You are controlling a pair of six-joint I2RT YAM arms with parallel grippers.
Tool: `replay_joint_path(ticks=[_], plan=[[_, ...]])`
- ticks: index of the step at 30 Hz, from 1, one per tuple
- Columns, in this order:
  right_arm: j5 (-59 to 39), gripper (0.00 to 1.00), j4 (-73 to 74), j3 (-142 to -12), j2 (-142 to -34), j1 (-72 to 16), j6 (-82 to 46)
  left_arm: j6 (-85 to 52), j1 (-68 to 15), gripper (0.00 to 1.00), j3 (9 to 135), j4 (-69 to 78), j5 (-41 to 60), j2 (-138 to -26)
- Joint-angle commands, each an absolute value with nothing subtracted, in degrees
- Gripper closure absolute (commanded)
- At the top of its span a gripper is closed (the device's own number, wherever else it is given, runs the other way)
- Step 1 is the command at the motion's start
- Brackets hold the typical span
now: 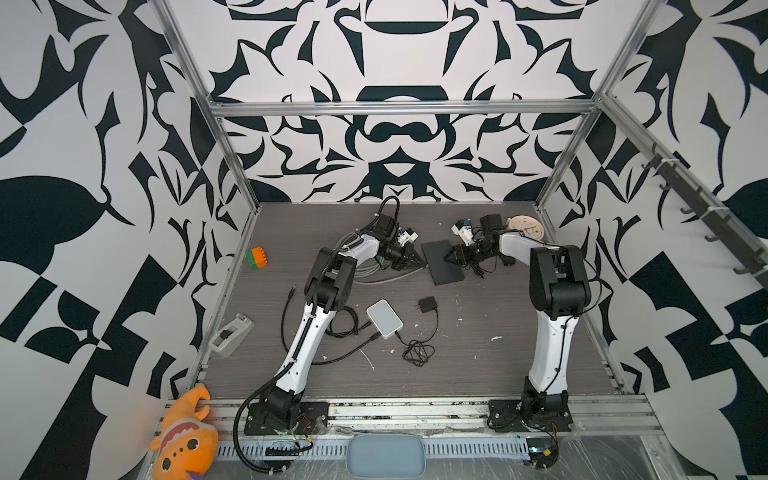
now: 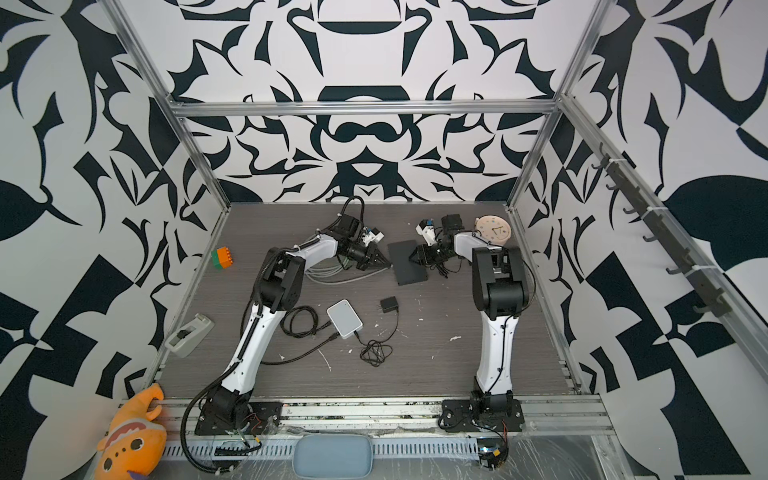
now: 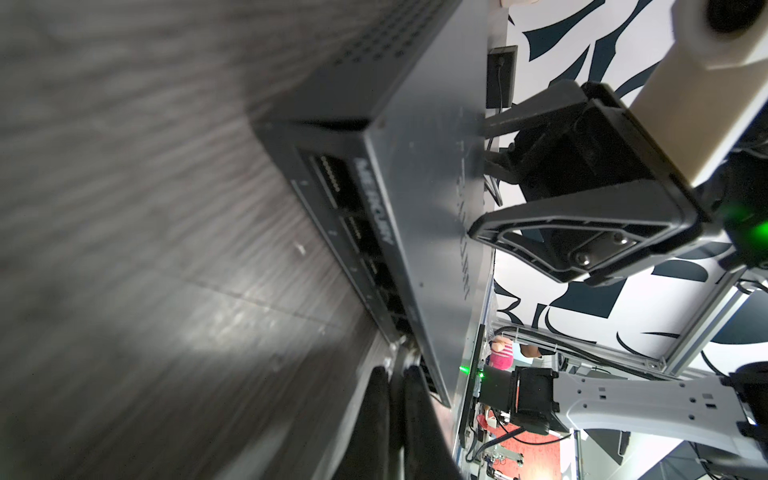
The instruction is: Insert the plug into the switch port
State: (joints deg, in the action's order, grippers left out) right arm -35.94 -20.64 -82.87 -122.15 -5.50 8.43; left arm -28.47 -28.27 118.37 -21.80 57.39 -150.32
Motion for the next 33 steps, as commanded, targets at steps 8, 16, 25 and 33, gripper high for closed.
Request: replay_joint_path(ticks=[8, 16, 25, 33], plan=[[-65.2, 0.51, -27.5, -76.0, -122.0, -20.3, 6.9, -34.6, -32.0, 0.99, 118.2, -6.2, 48.5, -155.2], [-66.3, 0.51, -27.4, -77.4, -121.8, -21.8, 6.6, -32.2, -32.8, 0.99, 120.0, -9.1, 48.3, -155.3], [-67.6, 0.52, -27.3, -78.1, -121.7, -23.7, 6.3, -32.3, -33.5, 0.99, 120.5, -8.9, 47.1, -155.7], [-68.9, 0.52, -25.4, -77.5, -120.9, -25.2, 4.8, -31.4, -34.4, 0.99, 124.6, -11.9, 42.3, -157.1]])
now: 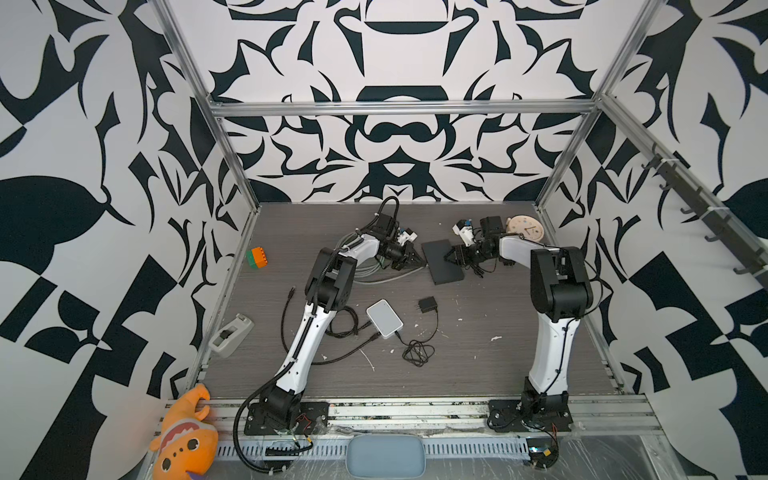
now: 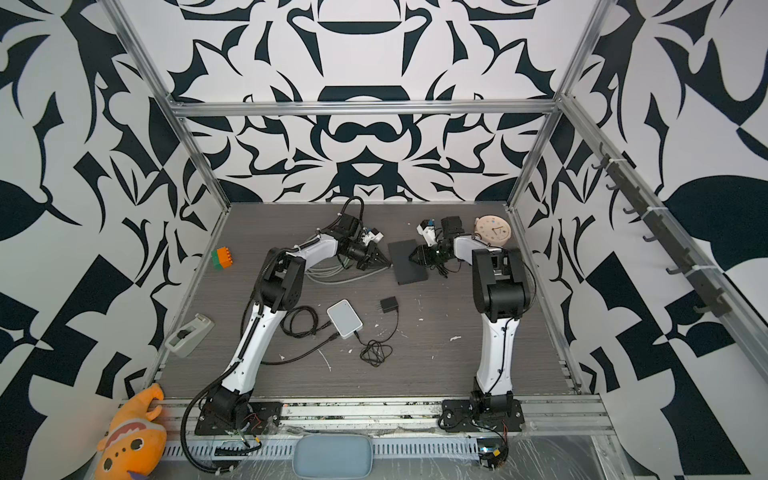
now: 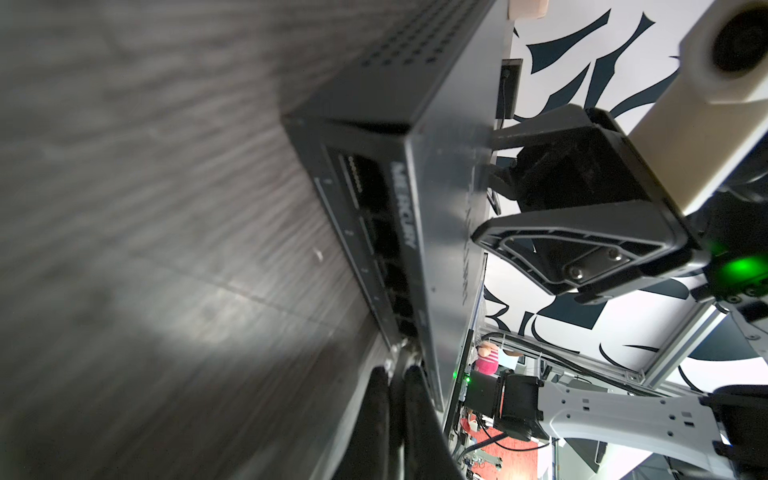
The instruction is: Insert the plug into the switch port
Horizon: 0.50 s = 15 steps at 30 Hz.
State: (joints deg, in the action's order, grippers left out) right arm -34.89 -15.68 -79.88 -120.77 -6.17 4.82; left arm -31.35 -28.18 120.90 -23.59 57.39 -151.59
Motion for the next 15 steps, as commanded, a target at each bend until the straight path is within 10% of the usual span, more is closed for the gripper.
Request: replay_joint_path(ticks=[1, 15], plan=[[-69.0, 0.52, -25.3, -77.5, -120.9, -25.3, 4.8, -30.9, -34.7, 0.99, 125.3, -12.8, 42.1, -157.4], [-72.4, 0.53, -19.1, -75.5, -118.4, -27.1, 0.5, -36.0, -35.7, 0.98, 123.6, -8.0, 37.2, -157.0]])
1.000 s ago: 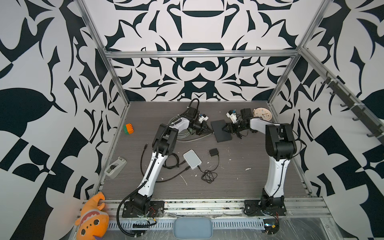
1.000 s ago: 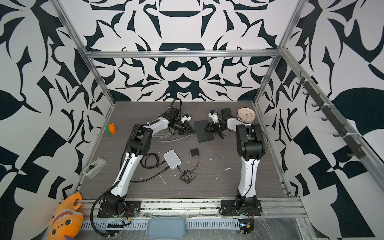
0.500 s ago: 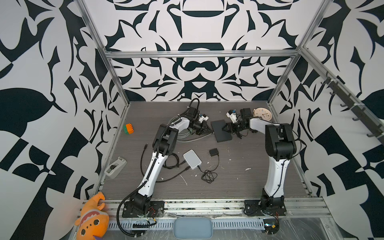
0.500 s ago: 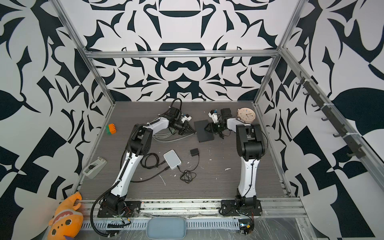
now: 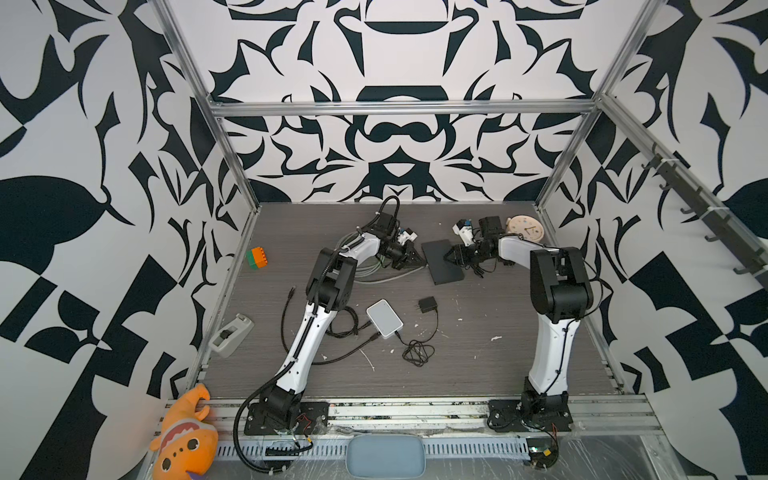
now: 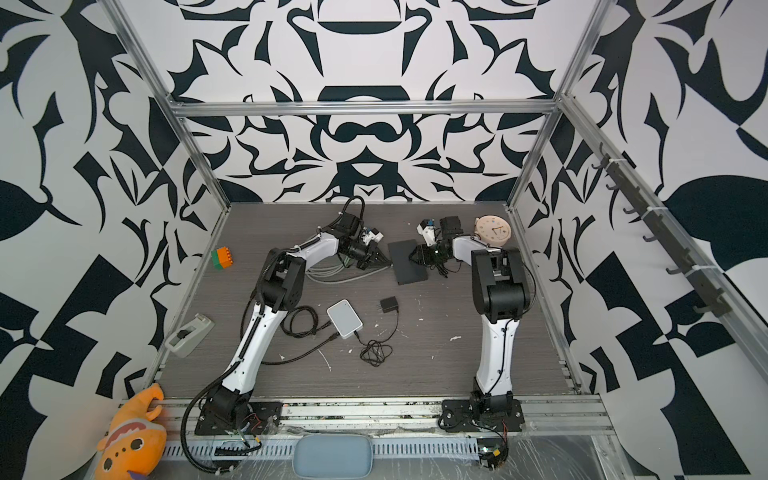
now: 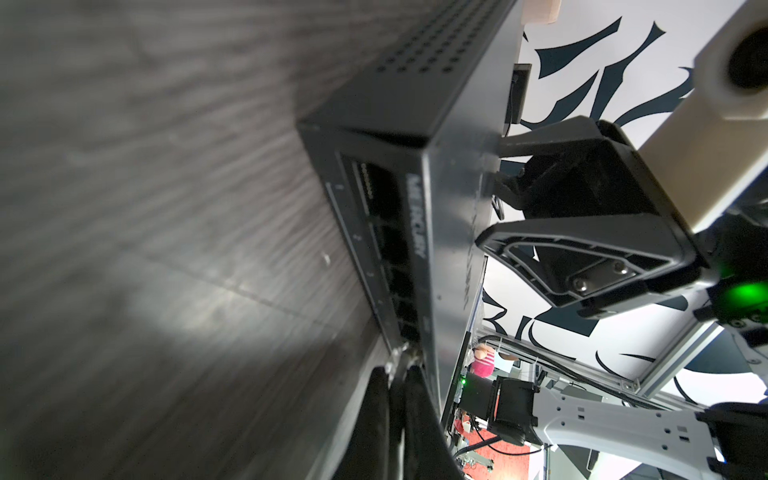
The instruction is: Insert the plug into the switch port
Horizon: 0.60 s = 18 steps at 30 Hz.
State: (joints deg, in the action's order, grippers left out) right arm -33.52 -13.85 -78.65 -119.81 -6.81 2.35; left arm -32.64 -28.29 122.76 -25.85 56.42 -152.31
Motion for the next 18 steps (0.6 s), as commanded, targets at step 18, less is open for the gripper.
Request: replay_joint_path(ticks=[18], plan=[[-59.8, 0.51, -30.0, -76.8, -113.4, -11.2, 3.0, -27.2, -30.5, 0.72, 109.7, -10.4, 35.9, -144.6]])
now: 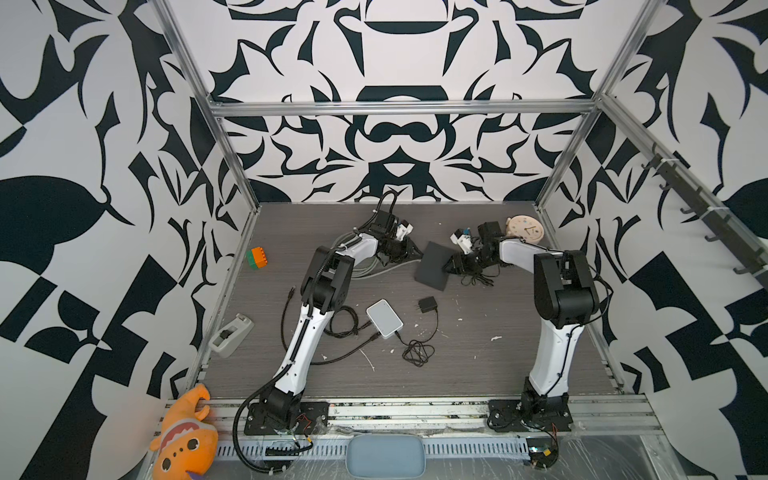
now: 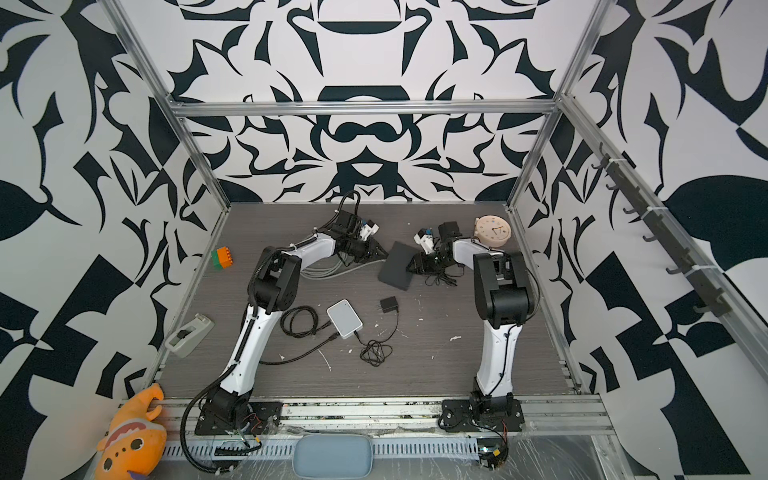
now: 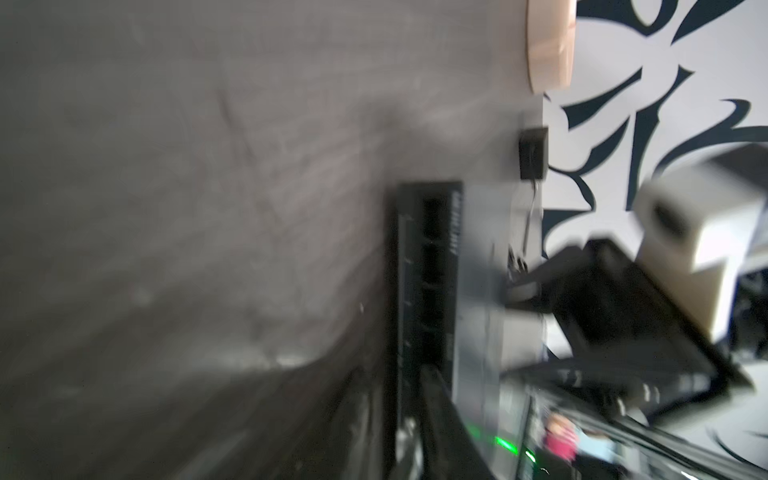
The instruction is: Insert the plug into the switch port
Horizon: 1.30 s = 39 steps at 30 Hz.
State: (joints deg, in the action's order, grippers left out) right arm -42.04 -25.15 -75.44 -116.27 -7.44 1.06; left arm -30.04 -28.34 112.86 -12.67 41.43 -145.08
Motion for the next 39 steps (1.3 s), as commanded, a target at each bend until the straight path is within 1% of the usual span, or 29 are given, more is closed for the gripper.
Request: replay_joint_path(ticks=[1, 7, 9, 13, 16, 17, 18, 19, 20, 21, 22, 23, 24, 27, 28, 30, 33, 35, 37, 39], plan=[[-59.3, 0.51, -31.0, -77.1, -112.9, -10.1, 3.7, -26.1, -30.0, 0.71, 108.8, -11.0, 35.5, -143.5], [-55.3, 0.48, -31.7, -78.7, -109.8, -6.9, 3.5, -18.0, -27.6, 0.64, 108.9, -18.3, 31.7, -138.8], [-54.1, 0.47, -31.7, -79.3, -108.4, -6.4, 2.8, -16.2, -26.8, 0.64, 108.9, -19.1, 29.8, -137.3], [-52.3, 0.46, -31.0, -79.3, -104.6, -6.0, -0.6, -12.9, -25.5, 0.62, 110.0, -22.5, 25.8, -133.9], [-49.0, 0.46, -28.2, -76.2, -100.6, -6.0, -5.8, -11.1, -25.5, 0.61, 106.8, -22.8, 24.0, -129.3], [-47.9, 0.45, -27.0, -74.8, -99.2, -6.0, -7.4, -10.7, -25.6, 0.59, 104.8, -22.4, 23.2, -127.0], [-46.4, 0.44, -25.3, -73.1, -97.6, -6.4, -9.0, -10.1, -25.8, 0.54, 102.4, -21.5, 22.3, -124.3], [-44.0, 0.41, -24.0, -71.5, -95.9, -7.1, -10.0, -9.4, -26.1, 0.13, 99.8, -20.2, 20.9, -121.8], [-40.5, 0.28, -23.6, -70.3, -93.8, -8.1, -10.0, -8.5, -26.6, 0.01, 96.7, -18.9, 18.6, -118.7], [-35.8, 0.13, -23.7, -69.1, -92.0, -8.8, -9.8, -7.5, -27.0, 0.01, 93.9, -17.5, 16.1, -115.8], [-31.8, 0.09, -23.1, -67.8, -90.1, -9.1, -10.1, -7.1, -27.1, 0.01, 91.8, -16.6, 13.2, -113.1], [-25.8, 0.01, -21.5, -65.7, -87.6, -9.1, -10.3, -7.0, -27.1, 0.01, 89.4, -15.7, 9.5, -110.7], [-19.8, 0.00, -19.5, -63.0, -84.8, -9.1, -10.0, -6.7, -26.9, 0.01, 86.7, -14.7, 5.9, -108.5], [-6.4, 0.00, -8.9, -52.9, -76.5, -8.9, -7.7, -7.9, -25.1, 0.01, 79.6, -13.1, -5.0, -102.4], [-3.0, 0.00, -4.7, -48.8, -74.1, -9.0, -6.0, -8.0, -24.2, 0.01, 77.2, -12.7, -6.3, -100.4], [2.9, 0.01, 4.6, -40.6, -69.7, -8.7, -5.6, -7.9, -20.6, 0.01, 70.2, -9.7, -4.1, -95.2], [5.4, 0.02, 4.6, -37.0, -67.4, -7.9, -3.9, -10.9, -13.1, 0.01, 60.7, -6.4, -4.3, -88.3], [7.0, 0.02, 6.3, -34.8, -67.4, -7.9, -2.1, -8.0, -8.6, 0.01, 52.5, -0.8, -4.1, -83.2], [8.5, 0.02, 10.2, -31.7, -68.1, -7.8, -0.8, -1.8, -6.5, 0.01, 43.9, 7.3, -5.7, -78.6], [8.5, 0.02, 14.8, -28.6, -68.9, -7.6, 0.4, -0.7, -3.8, 0.01, 39.9, 10.1, -6.0, -77.3]])
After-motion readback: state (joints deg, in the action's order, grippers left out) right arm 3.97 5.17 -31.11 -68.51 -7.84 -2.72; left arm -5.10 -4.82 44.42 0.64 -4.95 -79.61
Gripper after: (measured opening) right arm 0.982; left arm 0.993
